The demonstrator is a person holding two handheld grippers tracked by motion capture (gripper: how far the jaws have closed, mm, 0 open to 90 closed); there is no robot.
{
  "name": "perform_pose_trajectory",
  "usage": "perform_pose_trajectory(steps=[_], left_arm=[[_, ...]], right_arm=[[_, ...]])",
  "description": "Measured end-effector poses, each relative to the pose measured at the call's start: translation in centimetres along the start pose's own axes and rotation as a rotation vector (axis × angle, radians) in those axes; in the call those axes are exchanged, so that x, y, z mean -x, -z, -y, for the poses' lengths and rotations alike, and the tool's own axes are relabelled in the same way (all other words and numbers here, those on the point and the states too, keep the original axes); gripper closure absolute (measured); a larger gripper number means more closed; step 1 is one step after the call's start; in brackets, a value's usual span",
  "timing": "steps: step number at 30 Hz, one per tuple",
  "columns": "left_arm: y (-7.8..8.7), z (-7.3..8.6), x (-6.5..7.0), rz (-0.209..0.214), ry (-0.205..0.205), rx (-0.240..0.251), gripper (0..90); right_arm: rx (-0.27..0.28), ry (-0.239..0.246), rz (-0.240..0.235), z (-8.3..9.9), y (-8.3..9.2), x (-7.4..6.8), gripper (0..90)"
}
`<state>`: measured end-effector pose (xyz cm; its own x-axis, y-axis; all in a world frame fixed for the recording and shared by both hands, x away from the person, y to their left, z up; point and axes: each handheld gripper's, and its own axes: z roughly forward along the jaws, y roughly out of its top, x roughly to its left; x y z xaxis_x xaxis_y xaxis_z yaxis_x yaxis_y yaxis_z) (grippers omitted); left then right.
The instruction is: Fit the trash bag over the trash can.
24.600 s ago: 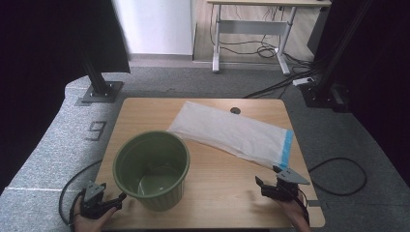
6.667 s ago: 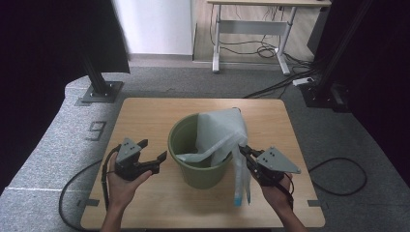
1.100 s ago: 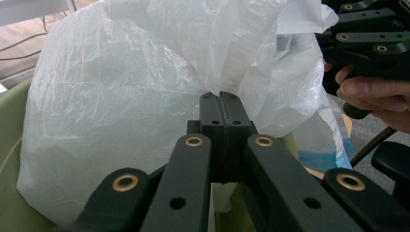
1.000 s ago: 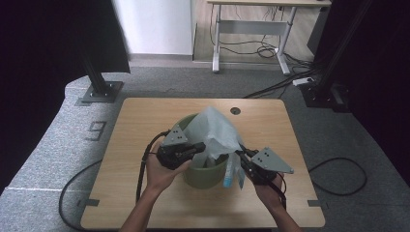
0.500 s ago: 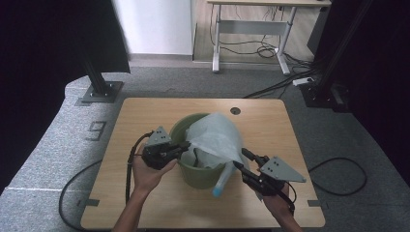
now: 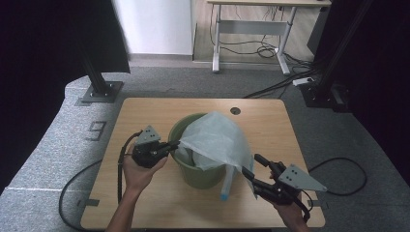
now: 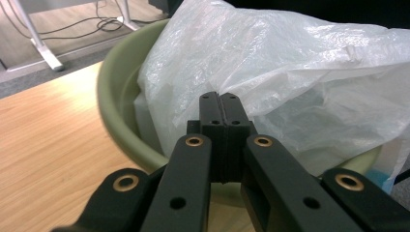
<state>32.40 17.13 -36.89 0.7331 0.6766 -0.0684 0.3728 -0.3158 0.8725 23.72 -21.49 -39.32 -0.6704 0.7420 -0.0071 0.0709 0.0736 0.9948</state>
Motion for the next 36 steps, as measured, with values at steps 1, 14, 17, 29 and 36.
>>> perform_pose_trajectory(steps=[1,14,17,29,36], left_arm=[[0.0,0.0,-0.2,-0.004,0.003,-0.002,90.0],[1.1,0.6,-3.2,-0.056,0.082,0.020,90.0],[1.2,0.7,-4.0,-0.072,0.100,0.021,90.0],[1.4,1.4,-6.5,-0.100,0.162,0.024,90.0],[1.6,1.4,-6.7,-0.101,0.169,0.029,90.0]], right_arm=[[-0.001,-0.010,0.002,0.1,0.1,0.4,40.0],[-0.097,-0.094,0.082,3.4,-2.1,4.4,36.9],[-0.111,-0.104,0.082,4.1,-2.9,4.7,33.4],[-0.141,-0.138,0.002,5.5,-5.8,5.9,25.6],[-0.142,-0.153,-0.014,6.0,-7.0,6.5,25.6]])
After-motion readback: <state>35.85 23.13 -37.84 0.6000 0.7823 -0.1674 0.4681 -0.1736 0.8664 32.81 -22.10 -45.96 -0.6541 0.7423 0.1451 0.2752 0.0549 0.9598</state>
